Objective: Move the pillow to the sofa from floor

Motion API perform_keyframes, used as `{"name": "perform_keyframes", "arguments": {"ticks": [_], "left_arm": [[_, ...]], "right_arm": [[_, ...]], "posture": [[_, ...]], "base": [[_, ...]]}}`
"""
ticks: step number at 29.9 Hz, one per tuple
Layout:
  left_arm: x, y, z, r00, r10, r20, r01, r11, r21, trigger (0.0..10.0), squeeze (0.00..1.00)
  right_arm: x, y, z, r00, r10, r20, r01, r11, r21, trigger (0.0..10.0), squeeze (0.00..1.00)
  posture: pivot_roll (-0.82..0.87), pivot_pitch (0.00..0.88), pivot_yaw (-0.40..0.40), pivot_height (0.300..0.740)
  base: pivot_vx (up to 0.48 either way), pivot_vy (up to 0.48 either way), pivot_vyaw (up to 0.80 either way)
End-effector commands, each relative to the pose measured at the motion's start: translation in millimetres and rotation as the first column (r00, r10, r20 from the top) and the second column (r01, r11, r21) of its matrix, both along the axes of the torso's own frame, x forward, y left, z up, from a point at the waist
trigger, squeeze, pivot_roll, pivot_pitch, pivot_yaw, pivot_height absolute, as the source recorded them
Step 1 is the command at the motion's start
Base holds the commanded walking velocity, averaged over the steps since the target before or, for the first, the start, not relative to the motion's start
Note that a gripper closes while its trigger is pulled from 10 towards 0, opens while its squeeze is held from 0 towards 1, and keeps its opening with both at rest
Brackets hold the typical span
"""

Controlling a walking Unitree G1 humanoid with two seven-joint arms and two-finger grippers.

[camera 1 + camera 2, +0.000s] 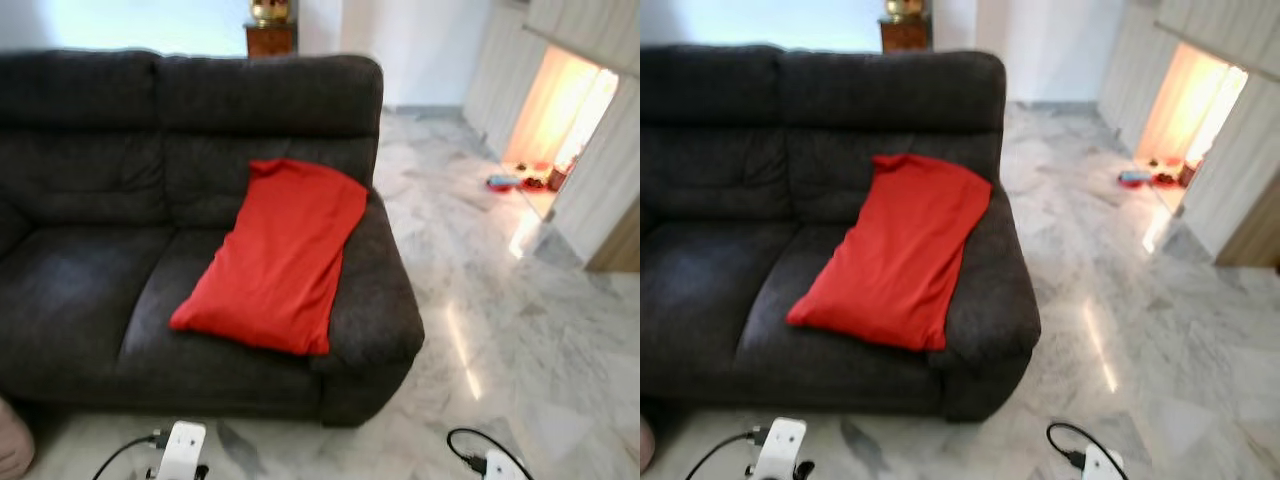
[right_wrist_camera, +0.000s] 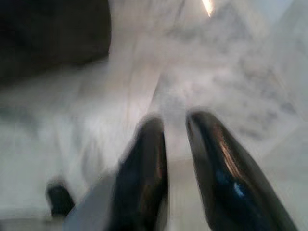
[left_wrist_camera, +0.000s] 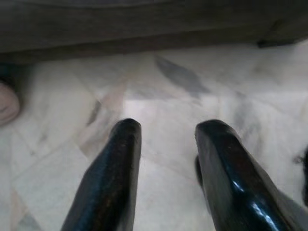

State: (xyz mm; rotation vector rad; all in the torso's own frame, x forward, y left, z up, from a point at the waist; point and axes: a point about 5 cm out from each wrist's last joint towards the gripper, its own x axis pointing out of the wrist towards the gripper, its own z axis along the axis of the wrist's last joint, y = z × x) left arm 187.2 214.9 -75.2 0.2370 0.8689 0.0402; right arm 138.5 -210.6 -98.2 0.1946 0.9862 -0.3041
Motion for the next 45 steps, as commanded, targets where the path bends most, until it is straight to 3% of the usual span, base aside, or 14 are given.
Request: {"name": "perform_keyframes", "arguments": {"ticks": [1,45], "left_arm": [[-6.3,2.7,-3.2,0.999,0.012,-0.032,-0.012,1.0,0.004,10.0,0.0],[-13.9,1.6,-7.4,0.998,0.021,-0.063,-0.02,1.0,0.004,10.0,0.0]], "right_arm": [[5.1,1.5,1.6,1.0,0.003,0.015,-0.003,1.0,0.005,10.0,0.0],[5.6,2.1,1.7,1.0,0.017,0.017,-0.017,1.0,0.015,10.0,0.0]], "posture": [[0.0,0.0,-0.03,0.74],[0.01,0.0,-0.032,0.74]], "base": [[0.0,0.334,0.0],[0.0,0.361,0.0]]}}
